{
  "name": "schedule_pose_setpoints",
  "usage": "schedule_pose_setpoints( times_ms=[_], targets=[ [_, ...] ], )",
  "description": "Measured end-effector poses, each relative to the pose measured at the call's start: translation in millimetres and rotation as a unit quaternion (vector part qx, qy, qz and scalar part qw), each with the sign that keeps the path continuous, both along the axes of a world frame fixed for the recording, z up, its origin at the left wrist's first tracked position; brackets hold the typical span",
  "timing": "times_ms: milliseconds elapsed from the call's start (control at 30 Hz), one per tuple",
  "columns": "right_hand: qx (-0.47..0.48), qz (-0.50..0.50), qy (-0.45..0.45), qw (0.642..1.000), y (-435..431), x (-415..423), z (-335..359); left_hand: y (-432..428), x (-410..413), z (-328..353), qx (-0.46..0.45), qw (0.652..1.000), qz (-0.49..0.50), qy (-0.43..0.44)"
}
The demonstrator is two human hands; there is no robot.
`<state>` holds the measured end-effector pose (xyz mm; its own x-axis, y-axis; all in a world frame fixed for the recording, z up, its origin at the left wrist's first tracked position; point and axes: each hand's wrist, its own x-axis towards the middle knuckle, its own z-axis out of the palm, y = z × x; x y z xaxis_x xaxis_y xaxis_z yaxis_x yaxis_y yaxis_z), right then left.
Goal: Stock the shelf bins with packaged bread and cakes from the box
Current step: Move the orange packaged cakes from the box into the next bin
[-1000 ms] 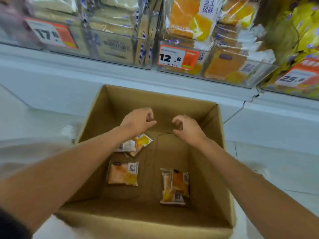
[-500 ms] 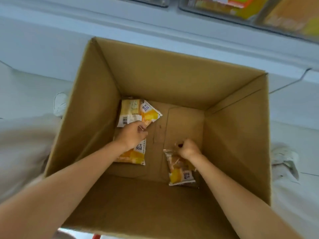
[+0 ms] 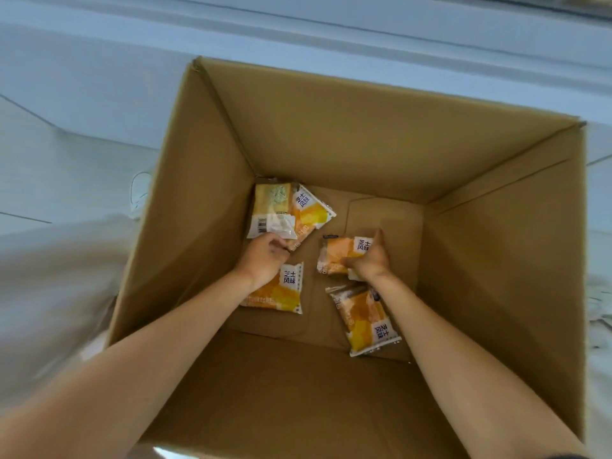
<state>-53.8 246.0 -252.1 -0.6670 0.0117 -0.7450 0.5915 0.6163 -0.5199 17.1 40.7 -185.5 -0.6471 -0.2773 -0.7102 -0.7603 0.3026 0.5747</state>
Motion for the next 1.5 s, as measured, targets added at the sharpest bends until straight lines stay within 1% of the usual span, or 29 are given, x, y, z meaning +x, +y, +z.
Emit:
schedule_pose_setpoints(
  times_ms=[67,100,133,167,200,233,267,300,333,367,400,433,467,533,633,700,767,833,900,967,1033,1067,1133,1167,1267,1333,1367,1433,1500],
  targets=[
    [-0.065,-0.033,-0.015,0.997,2.3,-6.0,17.1,6.5,-4.8,2.8,0.010,0.999,0.048,-0.002],
    [-0.100,-0.039,-0.018,0.994,5.0,-8.8,26.2,10.6,-7.3,5.9,0.028,0.996,0.077,-0.018],
    [-0.134,-0.034,-0.021,0.990,7.5,-10.8,38.0,13.0,-10.1,7.5,0.070,0.991,0.106,-0.043],
    [-0.164,-0.015,-0.032,0.986,9.4,-12.4,46.4,14.8,-12.9,9.6,0.138,0.980,0.123,-0.070],
    [-0.193,0.014,-0.044,0.980,10.5,-12.8,54.7,16.1,-15.5,10.4,0.222,0.962,0.130,-0.091],
    [-0.214,0.041,-0.054,0.974,11.4,-12.8,60.2,17.6,-16.1,12.0,0.291,0.943,0.132,-0.095],
    [-0.230,0.049,-0.060,0.970,12.2,-12.3,65.2,19.0,-17.0,12.7,0.337,0.927,0.139,-0.082],
    [-0.237,0.035,-0.054,0.969,13.3,-11.8,68.3,20.0,-18.3,13.7,0.341,0.926,0.147,-0.068],
    [-0.225,0.011,-0.039,0.974,15.5,-10.4,69.1,19.6,-18.6,12.4,0.315,0.933,0.166,-0.054],
    [-0.182,-0.005,-0.023,0.983,19.6,-8.4,65.4,17.5,-17.6,12.0,0.276,0.944,0.176,-0.042],
    [-0.115,0.004,-0.018,0.993,25.1,-6.0,58.1,13.3,-16.2,10.3,0.237,0.953,0.187,-0.033],
    [-0.036,0.044,-0.036,0.998,31.9,-0.4,46.1,9.2,-14.3,10.1,0.210,0.957,0.198,-0.026],
    [0.023,0.099,-0.074,0.992,38.9,8.6,33.6,3.7,-11.3,8.2,0.187,0.960,0.205,-0.025],
    [0.065,0.173,-0.137,0.973,48.8,27.3,6.8,-5.3,-5.0,5.9,0.172,0.961,0.218,-0.020],
    [0.097,0.189,-0.140,0.967,47.7,43.3,-8.0,-12.3,1.5,6.2,0.179,0.955,0.235,-0.004],
    [0.076,0.188,-0.136,0.970,41.0,44.7,-7.8,-12.4,4.3,7.2,0.171,0.957,0.236,0.007],
    [0.010,0.217,-0.110,0.970,31.1,38.5,0.4,-12.3,5.6,6.9,0.156,0.963,0.221,0.019],
    [-0.048,0.253,-0.083,0.963,22.1,27.8,19.3,-12.5,5.9,10.6,0.147,0.970,0.189,0.033],
    [-0.100,0.271,-0.037,0.957,13.5,15.3,43.8,-12.4,3.8,17.0,0.159,0.974,0.156,0.037],
    [-0.147,0.251,0.029,0.956,3.1,2.8,73.0,-9.8,-0.2,29.4,0.180,0.976,0.117,0.032],
    [-0.159,0.249,0.110,0.949,-7.8,-7.6,101.7,-3.2,-6.9,45.3,0.194,0.978,0.063,0.037],
    [-0.150,0.264,0.149,0.941,-12.4,-11.4,116.2,0.4,-10.3,53.6,0.190,0.980,0.034,0.045],
    [-0.136,0.280,0.198,0.929,-17.8,-18.5,139.7,7.7,-16.3,72.5,0.162,0.985,-0.021,0.058],
    [-0.139,0.271,0.212,0.929,-17.7,-20.6,151.6,10.2,-18.3,81.0,0.154,0.986,-0.035,0.060],
    [-0.167,0.218,0.248,0.929,-11.1,-18.3,188.3,17.1,-22.4,101.6,0.182,0.978,-0.030,0.098],
    [-0.142,0.157,0.284,0.935,-0.8,-16.3,207.2,21.3,-25.5,119.4,0.197,0.971,-0.014,0.133],
    [-0.135,0.114,0.279,0.944,6.5,-15.8,216.2,23.0,-26.8,130.8,0.208,0.967,-0.005,0.148],
    [-0.148,0.071,0.219,0.962,21.1,-15.9,228.6,26.0,-30.2,152.4,0.242,0.956,0.005,0.168],
    [-0.177,0.096,0.157,0.967,30.6,-14.9,241.1,31.3,-36.4,172.7,0.277,0.946,-0.006,0.170]
  ],
)
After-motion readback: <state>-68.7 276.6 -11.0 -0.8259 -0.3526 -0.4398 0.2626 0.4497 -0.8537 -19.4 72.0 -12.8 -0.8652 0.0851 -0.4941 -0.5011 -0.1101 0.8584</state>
